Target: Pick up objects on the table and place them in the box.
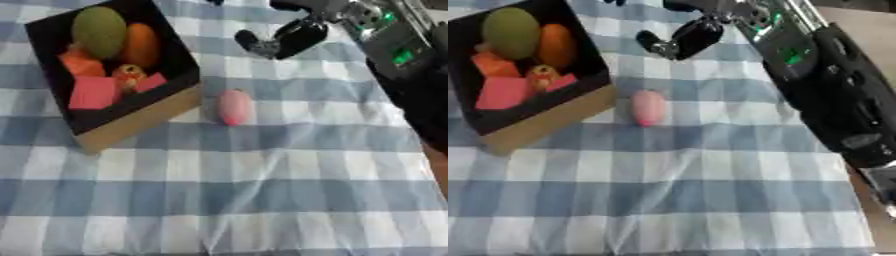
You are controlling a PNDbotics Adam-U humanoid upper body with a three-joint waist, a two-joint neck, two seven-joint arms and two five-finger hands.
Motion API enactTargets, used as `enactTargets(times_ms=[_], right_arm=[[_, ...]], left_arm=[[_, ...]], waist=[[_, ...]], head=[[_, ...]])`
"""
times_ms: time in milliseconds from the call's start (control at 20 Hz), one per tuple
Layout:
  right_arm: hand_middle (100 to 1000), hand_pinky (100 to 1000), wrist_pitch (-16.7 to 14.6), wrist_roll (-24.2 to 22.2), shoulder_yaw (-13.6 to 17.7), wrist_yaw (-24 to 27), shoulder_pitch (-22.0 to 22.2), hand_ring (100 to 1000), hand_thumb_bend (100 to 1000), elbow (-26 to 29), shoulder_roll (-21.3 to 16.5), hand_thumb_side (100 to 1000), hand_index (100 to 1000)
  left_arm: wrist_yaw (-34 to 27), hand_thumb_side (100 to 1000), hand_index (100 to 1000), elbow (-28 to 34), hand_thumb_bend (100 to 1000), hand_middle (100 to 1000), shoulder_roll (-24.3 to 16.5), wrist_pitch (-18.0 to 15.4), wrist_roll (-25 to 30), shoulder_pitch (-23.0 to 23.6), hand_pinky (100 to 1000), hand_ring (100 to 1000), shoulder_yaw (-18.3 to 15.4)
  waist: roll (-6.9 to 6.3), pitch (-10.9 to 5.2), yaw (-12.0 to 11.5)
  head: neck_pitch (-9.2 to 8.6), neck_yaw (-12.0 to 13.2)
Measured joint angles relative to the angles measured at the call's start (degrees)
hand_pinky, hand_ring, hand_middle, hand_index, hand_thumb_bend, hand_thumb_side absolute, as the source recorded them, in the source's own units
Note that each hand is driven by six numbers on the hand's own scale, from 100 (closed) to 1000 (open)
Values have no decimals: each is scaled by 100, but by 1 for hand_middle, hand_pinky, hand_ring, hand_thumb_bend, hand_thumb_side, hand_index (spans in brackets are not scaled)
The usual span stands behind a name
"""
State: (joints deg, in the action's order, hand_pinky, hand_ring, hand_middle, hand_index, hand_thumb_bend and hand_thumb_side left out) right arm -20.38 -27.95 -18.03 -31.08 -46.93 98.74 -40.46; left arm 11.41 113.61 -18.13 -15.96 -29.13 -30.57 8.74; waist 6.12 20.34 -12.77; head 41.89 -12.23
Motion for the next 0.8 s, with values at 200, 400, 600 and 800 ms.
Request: enactTargets(times_ms=[200, 400, 600, 800], right_arm=[[750, 895, 169, -50, 2, 29, 384, 881, 100, 372, -154, 192, 903], [746, 895, 322, -38, 26, 14, 671, 878, 100, 624, -172, 229, 901], [742, 896, 427, -54, 36, -40, 853, 876, 100, 696, -159, 267, 901], [741, 897, 468, -115, 19, -67, 920, 875, 100, 692, -95, 287, 902]], left_arm=[[32, 608, 794, 0, 560, 748, -1, 20, -57, 27, 745, 889, -23], [71, 614, 794, 0, 564, 749, -1, 32, -89, 30, 744, 890, -41], [76, 615, 794, 0, 565, 749, -1, 46, -104, 37, 744, 891, -53], [77, 615, 794, 0, 565, 749, -1, 49, -106, 38, 744, 891, -53]], waist=[[-1, 0, 16], [-2, 0, 26], [-2, 0, 31], [-3, 0, 31]], head=[[21, 44], [22, 64], [20, 42], [13, -49]])
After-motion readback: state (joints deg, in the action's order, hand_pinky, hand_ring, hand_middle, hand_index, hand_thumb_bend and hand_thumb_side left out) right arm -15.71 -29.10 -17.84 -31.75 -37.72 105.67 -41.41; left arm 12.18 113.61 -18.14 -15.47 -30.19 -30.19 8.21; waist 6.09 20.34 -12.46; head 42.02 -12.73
